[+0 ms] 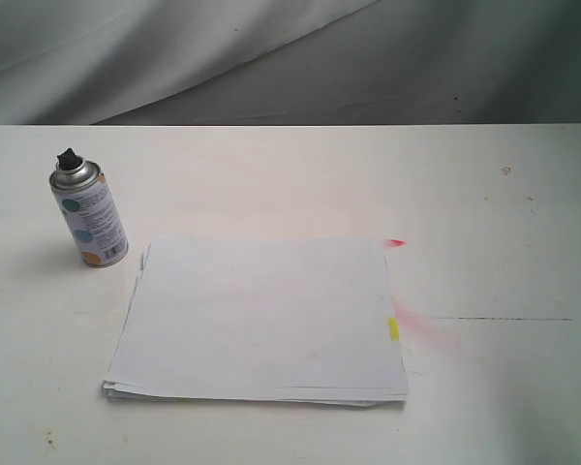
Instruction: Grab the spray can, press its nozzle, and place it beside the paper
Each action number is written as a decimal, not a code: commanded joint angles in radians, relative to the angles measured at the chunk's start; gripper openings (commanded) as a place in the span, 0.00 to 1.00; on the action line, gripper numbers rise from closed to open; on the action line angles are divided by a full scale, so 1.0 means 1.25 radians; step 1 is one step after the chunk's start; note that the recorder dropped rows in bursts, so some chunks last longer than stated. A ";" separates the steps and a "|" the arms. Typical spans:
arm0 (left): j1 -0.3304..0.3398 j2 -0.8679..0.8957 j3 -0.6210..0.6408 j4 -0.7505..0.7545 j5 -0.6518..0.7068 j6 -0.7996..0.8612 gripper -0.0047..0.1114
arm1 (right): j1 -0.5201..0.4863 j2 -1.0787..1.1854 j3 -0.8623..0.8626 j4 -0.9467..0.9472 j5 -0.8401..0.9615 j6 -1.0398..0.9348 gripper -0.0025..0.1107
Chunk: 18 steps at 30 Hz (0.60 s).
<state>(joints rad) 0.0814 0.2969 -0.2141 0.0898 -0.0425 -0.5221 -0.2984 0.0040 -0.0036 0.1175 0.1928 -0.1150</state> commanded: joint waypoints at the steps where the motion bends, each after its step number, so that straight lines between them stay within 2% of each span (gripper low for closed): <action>1: -0.001 -0.005 0.004 -0.004 -0.005 0.002 0.05 | -0.003 -0.003 0.003 -0.010 0.002 0.000 0.02; 14: -0.001 -0.005 0.004 -0.004 -0.005 0.002 0.05 | -0.003 -0.003 0.003 -0.010 0.002 0.000 0.02; 18: -0.001 -0.005 0.010 -0.018 0.004 0.073 0.05 | -0.003 -0.003 0.003 -0.010 0.002 0.000 0.02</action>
<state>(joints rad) 0.0814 0.2969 -0.2141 0.0880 -0.0425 -0.4878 -0.2984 0.0040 -0.0036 0.1175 0.1928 -0.1131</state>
